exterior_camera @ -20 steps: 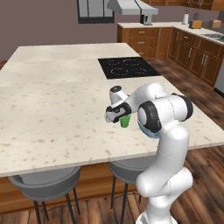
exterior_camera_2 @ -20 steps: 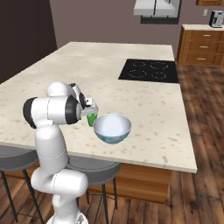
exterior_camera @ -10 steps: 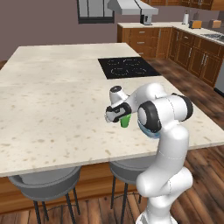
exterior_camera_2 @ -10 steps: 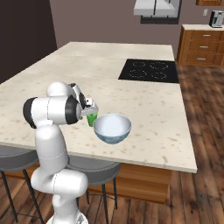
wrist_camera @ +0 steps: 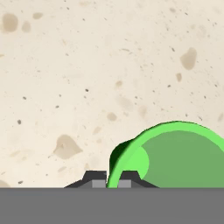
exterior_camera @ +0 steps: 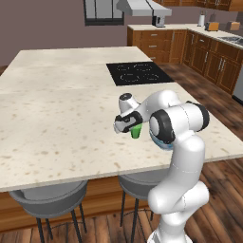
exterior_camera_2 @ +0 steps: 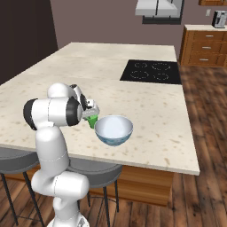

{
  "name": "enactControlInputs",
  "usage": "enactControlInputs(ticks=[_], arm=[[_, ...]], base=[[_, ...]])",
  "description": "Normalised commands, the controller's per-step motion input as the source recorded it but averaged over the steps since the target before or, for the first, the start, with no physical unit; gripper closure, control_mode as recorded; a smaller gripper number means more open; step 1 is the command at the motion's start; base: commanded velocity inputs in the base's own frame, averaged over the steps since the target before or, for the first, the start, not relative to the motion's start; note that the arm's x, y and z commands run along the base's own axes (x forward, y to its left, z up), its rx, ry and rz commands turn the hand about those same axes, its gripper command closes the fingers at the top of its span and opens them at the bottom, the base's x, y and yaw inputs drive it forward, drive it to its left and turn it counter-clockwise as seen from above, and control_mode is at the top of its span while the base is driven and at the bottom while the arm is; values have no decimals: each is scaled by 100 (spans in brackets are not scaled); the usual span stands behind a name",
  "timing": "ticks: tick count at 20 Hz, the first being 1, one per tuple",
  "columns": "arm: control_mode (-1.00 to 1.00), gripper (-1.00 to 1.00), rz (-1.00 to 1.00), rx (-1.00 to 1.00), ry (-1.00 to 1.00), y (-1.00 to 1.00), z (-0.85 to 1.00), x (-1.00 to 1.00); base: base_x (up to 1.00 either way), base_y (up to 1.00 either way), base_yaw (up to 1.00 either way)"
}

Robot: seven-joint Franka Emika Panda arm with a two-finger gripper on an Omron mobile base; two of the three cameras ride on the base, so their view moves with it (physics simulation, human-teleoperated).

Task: Place the cup inside the bowl on the dining table and move the bowl to any counter.

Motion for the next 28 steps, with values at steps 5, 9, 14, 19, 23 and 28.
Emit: enactControlInputs(ticks=[5, 9, 14, 19, 23, 28], arm=[[-100, 100, 0, 0, 0, 0, 0, 0], [-100, 100, 0, 0, 0, 0, 21, 0], [-100, 100, 0, 0, 2, 0, 31, -2], [-100, 100, 0, 0, 6, 0, 45, -5], [-100, 100, 0, 0, 12, 0, 46, -24], [-100, 100, 0, 0, 8, 0, 39, -59]], base=[[0, 0, 0], [0, 0, 0], [0, 0, 0], [0, 0, 0], [0, 0, 0], [0, 0, 0]])
